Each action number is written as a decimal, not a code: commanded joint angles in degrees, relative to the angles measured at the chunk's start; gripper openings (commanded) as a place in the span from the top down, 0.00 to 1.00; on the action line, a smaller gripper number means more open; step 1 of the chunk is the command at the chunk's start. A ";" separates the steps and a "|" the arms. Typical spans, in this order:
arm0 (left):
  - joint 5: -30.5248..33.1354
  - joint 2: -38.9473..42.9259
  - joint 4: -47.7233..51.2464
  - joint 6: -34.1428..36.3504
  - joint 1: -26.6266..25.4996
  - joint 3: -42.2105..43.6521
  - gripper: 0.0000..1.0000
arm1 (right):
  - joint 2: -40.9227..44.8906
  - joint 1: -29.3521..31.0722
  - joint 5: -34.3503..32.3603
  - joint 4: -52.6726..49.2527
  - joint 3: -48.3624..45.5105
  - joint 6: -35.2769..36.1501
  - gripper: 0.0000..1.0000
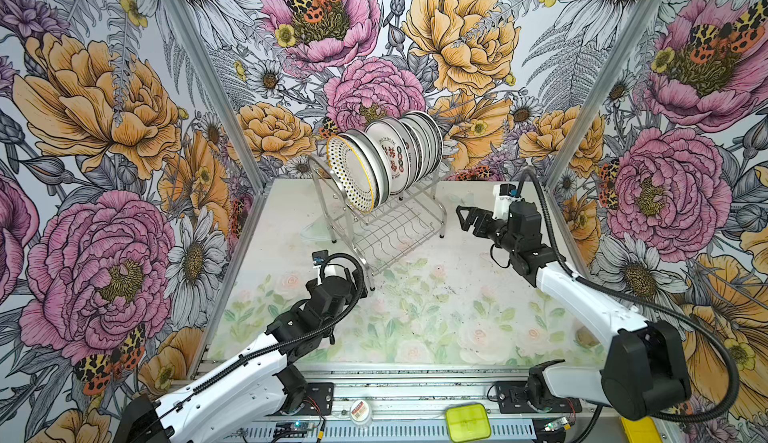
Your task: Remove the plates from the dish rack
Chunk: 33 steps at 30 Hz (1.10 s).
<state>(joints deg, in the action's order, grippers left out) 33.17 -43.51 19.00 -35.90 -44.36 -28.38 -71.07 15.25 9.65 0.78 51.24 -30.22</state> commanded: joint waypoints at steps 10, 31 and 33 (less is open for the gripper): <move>-2.10 7.97 10.30 -0.70 -0.38 -4.59 0.01 | 16.45 18.92 -8.62 -16.61 8.21 16.65 0.00; -2.14 8.28 15.80 5.92 7.26 -15.96 0.01 | -19.26 47.69 -45.35 -17.81 57.92 36.06 0.02; -2.11 8.46 17.10 5.86 8.87 -16.60 0.01 | -20.29 48.71 -47.17 -17.74 58.20 36.53 0.05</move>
<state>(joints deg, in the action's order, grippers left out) 31.48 -35.24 33.01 -31.97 -37.19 -43.22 -90.85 62.72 -27.20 -15.70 107.00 3.55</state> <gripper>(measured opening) 0.987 0.962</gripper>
